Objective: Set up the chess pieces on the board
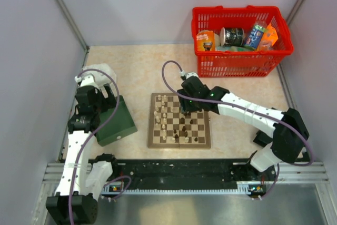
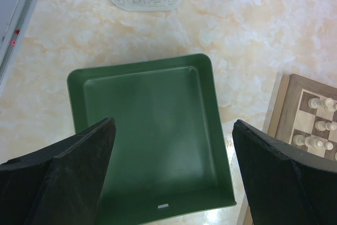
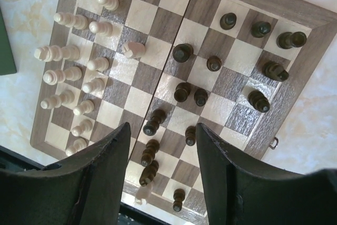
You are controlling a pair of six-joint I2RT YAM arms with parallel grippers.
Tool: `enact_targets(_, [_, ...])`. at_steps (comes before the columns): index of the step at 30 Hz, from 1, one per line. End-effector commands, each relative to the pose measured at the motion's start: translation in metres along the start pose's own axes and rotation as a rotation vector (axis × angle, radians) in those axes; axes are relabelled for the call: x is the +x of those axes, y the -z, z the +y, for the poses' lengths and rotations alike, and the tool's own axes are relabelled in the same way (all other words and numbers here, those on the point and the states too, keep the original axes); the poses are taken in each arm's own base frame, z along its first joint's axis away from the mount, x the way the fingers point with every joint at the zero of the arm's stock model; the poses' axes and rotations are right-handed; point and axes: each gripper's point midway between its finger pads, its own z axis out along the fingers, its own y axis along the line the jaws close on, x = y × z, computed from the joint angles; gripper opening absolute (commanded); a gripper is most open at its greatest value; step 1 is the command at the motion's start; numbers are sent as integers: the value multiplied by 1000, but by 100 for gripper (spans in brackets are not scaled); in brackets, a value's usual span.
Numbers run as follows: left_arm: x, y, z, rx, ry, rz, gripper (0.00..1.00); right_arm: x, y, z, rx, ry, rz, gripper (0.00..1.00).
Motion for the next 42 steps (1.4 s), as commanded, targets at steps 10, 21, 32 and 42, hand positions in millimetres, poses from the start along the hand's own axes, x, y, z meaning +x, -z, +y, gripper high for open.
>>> enact_targets(10, [-6, 1, -1, 3, -4, -23, 98, 7, 4, 27, -50, 11, 7, 53])
enact_targets(21, [-6, 1, 0, 3, -3, -27, 98, -26, 24, 13, 22, 25, -91, 60])
enact_targets(32, [-6, 2, -1, 5, -3, -28, 98, 25, -5, 30, -45, 19, 86, 54])
enact_targets(42, [-5, 2, 0, 4, -3, -26, 98, 41, -21, 30, -22, 39, 149, 49])
